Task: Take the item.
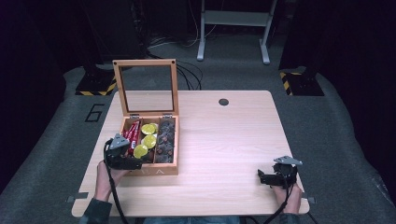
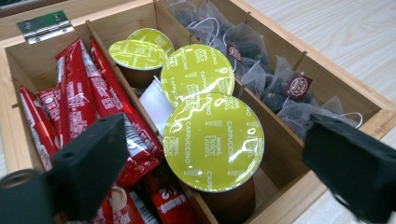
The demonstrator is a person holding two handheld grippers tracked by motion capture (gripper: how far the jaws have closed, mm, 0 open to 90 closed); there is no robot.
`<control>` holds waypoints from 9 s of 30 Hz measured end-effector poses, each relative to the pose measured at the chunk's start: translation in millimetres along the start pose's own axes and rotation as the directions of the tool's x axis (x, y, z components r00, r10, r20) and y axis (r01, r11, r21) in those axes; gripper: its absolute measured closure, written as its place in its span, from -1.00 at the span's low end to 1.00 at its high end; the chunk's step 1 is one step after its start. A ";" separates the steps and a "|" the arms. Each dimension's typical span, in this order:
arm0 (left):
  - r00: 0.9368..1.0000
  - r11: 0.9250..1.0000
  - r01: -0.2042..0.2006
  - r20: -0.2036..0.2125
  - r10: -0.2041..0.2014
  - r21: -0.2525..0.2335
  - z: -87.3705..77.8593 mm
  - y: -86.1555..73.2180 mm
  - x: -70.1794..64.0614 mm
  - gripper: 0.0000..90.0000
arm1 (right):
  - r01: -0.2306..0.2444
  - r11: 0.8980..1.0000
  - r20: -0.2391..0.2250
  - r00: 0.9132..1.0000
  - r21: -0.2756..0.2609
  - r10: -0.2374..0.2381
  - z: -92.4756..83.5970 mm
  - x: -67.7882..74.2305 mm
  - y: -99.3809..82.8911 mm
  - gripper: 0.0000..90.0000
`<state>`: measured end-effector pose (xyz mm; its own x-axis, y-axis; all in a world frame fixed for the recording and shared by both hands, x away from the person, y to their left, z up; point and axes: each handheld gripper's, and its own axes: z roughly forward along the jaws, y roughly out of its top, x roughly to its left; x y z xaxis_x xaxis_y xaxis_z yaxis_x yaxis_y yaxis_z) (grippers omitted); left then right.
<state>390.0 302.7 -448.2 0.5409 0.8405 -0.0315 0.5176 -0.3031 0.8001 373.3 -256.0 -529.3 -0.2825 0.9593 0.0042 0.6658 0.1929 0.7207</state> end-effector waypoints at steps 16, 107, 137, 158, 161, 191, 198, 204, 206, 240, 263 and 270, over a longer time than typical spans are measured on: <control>1.000 1.000 0.018 0.014 -0.018 0.018 9.2 -3.8 1.6 -0.53 | -0.001 1.000 0.000 1.000 -0.001 0.001 -0.1 0.0 -0.1 -0.96; 0.986 0.983 -0.161 0.035 0.165 -0.092 16.4 52.2 -60.1 -0.16 | -0.001 1.000 0.003 1.000 -0.007 0.001 -0.8 -1.0 -0.9 -0.92; 0.967 0.974 -0.214 0.126 0.223 -0.080 62.6 66.3 -103.2 -0.16 | -0.005 1.000 0.004 1.000 -0.008 0.005 -1.1 -0.8 -1.0 -0.91; 0.958 0.976 -0.210 0.186 0.217 -0.059 99.5 66.6 -142.2 -0.16 | -0.004 1.000 0.003 1.000 -0.009 0.004 -1.1 -0.8 -1.1 -0.91; 0.955 0.975 -0.217 0.196 0.221 -0.045 104.2 66.1 -146.5 -0.16 | -0.004 1.000 0.003 1.000 -0.009 0.004 -1.1 -0.9 -1.1 -0.91; 0.951 0.976 -0.218 0.229 0.207 0.024 151.3 52.6 -181.3 -0.15 | -0.004 1.000 0.003 1.000 -0.010 0.004 -1.2 -0.8 -1.1 -0.91; 0.953 0.979 -0.199 0.239 0.184 0.040 162.8 50.2 -182.4 -0.15 | -0.006 1.000 0.004 1.000 -0.011 0.006 -1.1 -0.6 -1.1 -0.90; 0.957 0.983 -0.174 0.246 0.156 0.053 169.5 49.5 -182.5 -0.16 | -0.005 1.000 0.003 1.000 -0.011 0.005 -1.2 -0.7 -1.2 -0.90; 0.957 0.985 -0.163 0.252 0.144 0.057 172.2 49.6 -181.2 -0.15 | -0.003 1.000 0.002 1.000 -0.010 0.003 -1.3 -0.8 -1.2 -0.90; 0.949 0.979 -0.202 0.240 0.202 -0.028 107.1 60.4 -177.7 -0.69 | -0.010 1.000 -0.002 1.000 -0.012 0.010 -1.5 -0.5 -1.1 -0.90; 0.986 0.985 -0.138 0.077 0.146 -0.102 26.9 43.8 -105.0 -0.80 | -0.003 1.000 0.005 1.000 -0.011 0.003 -1.3 -1.0 -1.2 -0.90; 0.991 0.984 -0.124 0.025 0.128 -0.129 6.1 31.8 -83.6 -0.89 | -0.006 1.000 0.005 1.000 -0.010 0.006 -1.4 -0.8 -1.1 -0.90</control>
<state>365.2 220.1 -423.8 0.6189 0.7834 0.0563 0.3570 -0.3444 0.8683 371.9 -257.2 -529.2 -0.2747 0.9615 0.0052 0.6608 0.1849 0.7274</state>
